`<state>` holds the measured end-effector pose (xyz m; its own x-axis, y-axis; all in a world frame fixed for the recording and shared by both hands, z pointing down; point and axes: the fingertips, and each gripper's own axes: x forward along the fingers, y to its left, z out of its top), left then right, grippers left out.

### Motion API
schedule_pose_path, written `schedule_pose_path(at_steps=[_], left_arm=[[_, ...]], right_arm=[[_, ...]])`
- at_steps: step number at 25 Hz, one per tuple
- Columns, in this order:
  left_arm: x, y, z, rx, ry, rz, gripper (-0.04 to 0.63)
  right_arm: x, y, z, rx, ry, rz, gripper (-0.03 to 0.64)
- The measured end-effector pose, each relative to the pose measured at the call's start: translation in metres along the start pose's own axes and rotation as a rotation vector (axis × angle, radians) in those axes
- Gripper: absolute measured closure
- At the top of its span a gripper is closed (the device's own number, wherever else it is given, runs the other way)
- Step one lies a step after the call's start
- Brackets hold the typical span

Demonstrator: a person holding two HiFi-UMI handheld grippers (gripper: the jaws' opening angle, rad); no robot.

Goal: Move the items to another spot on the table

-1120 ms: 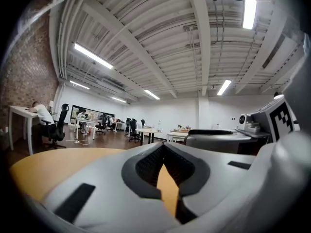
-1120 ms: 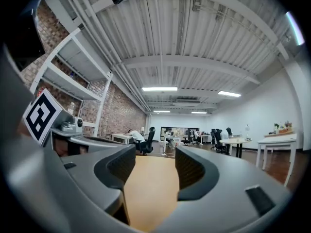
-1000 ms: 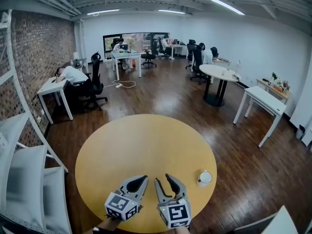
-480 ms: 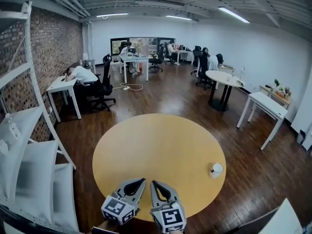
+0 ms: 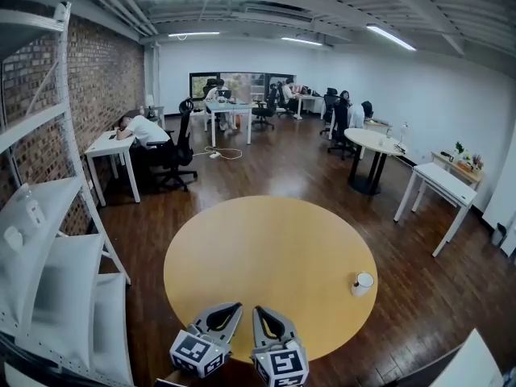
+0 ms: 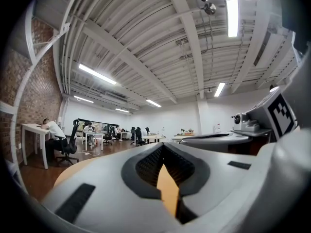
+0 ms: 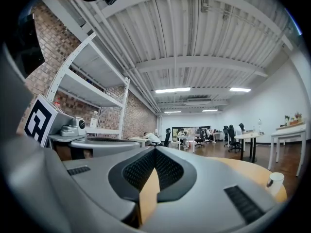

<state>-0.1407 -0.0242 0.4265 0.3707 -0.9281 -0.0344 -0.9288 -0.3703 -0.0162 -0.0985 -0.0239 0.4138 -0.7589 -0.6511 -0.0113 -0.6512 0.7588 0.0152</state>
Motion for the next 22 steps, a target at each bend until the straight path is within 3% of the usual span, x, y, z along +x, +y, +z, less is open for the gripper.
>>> schedule_pose_path(at_steps=[14, 22], left_arm=[[0.001, -0.008, 0.005, -0.013, 0.005, 0.008, 0.589], [0.002, -0.024, 0.018, -0.038, 0.026, -0.028, 0.589]], right_arm=[[-0.01, -0.008, 0.004, -0.008, -0.01, -0.017, 0.634], [-0.019, -0.016, 0.01, 0.009, -0.025, -0.033, 0.634]])
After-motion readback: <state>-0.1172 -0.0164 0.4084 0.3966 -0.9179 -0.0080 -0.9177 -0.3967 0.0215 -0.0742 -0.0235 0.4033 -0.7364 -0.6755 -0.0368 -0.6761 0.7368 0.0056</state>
